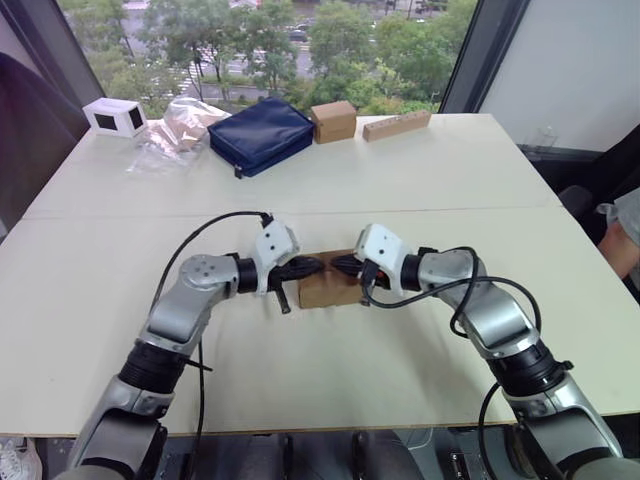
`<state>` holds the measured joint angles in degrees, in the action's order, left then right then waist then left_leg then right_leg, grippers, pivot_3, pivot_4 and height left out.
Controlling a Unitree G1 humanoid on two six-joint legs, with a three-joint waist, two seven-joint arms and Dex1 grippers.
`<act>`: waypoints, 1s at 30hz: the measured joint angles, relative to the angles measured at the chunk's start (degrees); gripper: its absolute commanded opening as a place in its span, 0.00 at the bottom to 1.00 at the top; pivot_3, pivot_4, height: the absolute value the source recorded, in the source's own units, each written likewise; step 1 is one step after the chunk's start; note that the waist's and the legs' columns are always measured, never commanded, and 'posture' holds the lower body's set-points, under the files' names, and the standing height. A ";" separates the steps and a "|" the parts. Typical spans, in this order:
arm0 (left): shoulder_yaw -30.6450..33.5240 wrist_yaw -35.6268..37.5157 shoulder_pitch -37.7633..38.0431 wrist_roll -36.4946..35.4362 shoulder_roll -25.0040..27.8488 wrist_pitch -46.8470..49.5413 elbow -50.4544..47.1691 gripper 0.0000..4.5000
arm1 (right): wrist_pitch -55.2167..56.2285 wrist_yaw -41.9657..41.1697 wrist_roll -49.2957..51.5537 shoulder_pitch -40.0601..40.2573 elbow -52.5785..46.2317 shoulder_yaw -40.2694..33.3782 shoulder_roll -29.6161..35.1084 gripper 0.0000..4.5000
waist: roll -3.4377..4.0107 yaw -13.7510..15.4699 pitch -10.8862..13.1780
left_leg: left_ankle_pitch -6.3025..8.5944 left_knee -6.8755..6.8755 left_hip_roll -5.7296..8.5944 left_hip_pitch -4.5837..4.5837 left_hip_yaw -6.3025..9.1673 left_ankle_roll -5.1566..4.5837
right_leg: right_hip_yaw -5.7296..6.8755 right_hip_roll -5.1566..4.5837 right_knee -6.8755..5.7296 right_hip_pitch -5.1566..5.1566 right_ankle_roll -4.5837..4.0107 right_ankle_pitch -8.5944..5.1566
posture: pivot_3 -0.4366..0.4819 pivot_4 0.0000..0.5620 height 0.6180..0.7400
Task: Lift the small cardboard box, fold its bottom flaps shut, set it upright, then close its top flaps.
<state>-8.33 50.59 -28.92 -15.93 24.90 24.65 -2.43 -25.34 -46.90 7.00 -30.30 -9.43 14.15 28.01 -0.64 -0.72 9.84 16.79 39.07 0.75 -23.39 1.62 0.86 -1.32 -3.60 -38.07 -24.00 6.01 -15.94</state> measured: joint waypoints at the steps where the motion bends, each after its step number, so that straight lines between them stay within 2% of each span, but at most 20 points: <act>1: 1.26 -0.37 0.26 -1.42 -0.01 1.57 -0.76 0.01 | 1.32 0.01 0.71 0.70 -0.20 -0.75 -0.30 0.00 | 0.00 -0.01 0.00 | 0.00 0.00 0.00 0.00 0.00 0.00 | 0.00 0.00 -0.01 0.00 0.00 0.00 | 0.48 0.27 1.00; 5: 8.24 -2.91 1.74 -8.18 0.02 7.98 -5.94 0.01 | 3.93 0.05 4.13 4.14 -3.81 -4.42 -1.09 0.00 | -0.01 0.02 0.00 | 0.00 0.00 -0.01 -0.01 0.01 0.00 | 0.00 -0.02 0.00 0.00 0.00 0.00 | 0.48 0.27 1.00; 8: 14.67 -7.34 6.80 -11.25 1.89 12.01 -12.84 0.01 | -2.69 3.33 14.83 7.77 -11.27 -12.81 -4.21 0.00 | 0.01 -0.14 0.00 | 0.01 -0.06 -0.08 -0.01 0.01 0.00 | -0.04 -0.05 0.01 -0.02 0.00 0.00 | 0.48 0.27 1.00; 12: 20.44 -8.15 17.58 -16.42 6.67 18.03 -20.48 0.01 | -11.77 4.52 24.61 13.98 -19.05 -21.52 0.62 0.00 | 0.02 0.15 -0.01 | 0.02 -0.06 -0.10 0.04 0.05 0.00 | -0.05 -0.17 0.09 0.12 -0.01 0.00 | 0.48 0.27 1.00; 18: 20.36 -5.64 33.59 -17.36 9.44 17.32 -27.03 0.01 | -16.60 3.48 28.23 26.23 -21.85 -26.76 8.10 0.00 | 0.04 0.19 0.00 | 0.04 -0.18 -0.19 0.23 0.05 -0.03 | -0.02 -0.21 0.54 0.50 -0.04 -0.02 | 0.48 0.27 1.00; 20: 20.30 -4.76 36.61 -17.32 9.52 15.77 -27.50 0.01 | -16.80 2.35 28.75 29.88 -22.04 -27.85 10.26 0.00 | 0.06 0.25 -0.02 | 0.04 -0.22 -0.22 0.30 0.06 -0.03 | 0.01 -0.20 0.65 0.62 -0.08 -0.04 | 0.48 0.27 1.00; 25: 20.22 -3.61 40.72 -17.31 10.40 13.54 -27.85 0.01 | -15.43 -0.88 28.65 35.56 -21.83 -28.17 13.83 0.00 | 0.09 0.19 -0.04 | 0.07 -0.23 -0.22 0.36 0.03 -0.08 | 0.01 -0.20 0.77 0.71 -0.17 -0.08 | 0.48 0.27 1.00; 30: 19.62 -3.34 41.69 -17.29 10.63 12.50 -27.23 0.01 | -13.12 -2.83 27.22 36.26 -18.90 -28.43 16.12 0.00 | 0.11 0.27 -0.04 | 0.08 -0.23 -0.23 0.37 0.03 -0.10 | 0.02 -0.19 0.80 0.75 -0.13 -0.06 | 0.48 0.27 1.00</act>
<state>11.29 47.25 12.76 -33.22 35.53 37.14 -29.66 -38.46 -49.73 34.22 5.97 -28.33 -14.28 44.13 -0.53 -0.45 9.80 16.87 38.84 0.52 -23.02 1.65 0.77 -1.30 -3.79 -37.27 -23.25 5.88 -16.00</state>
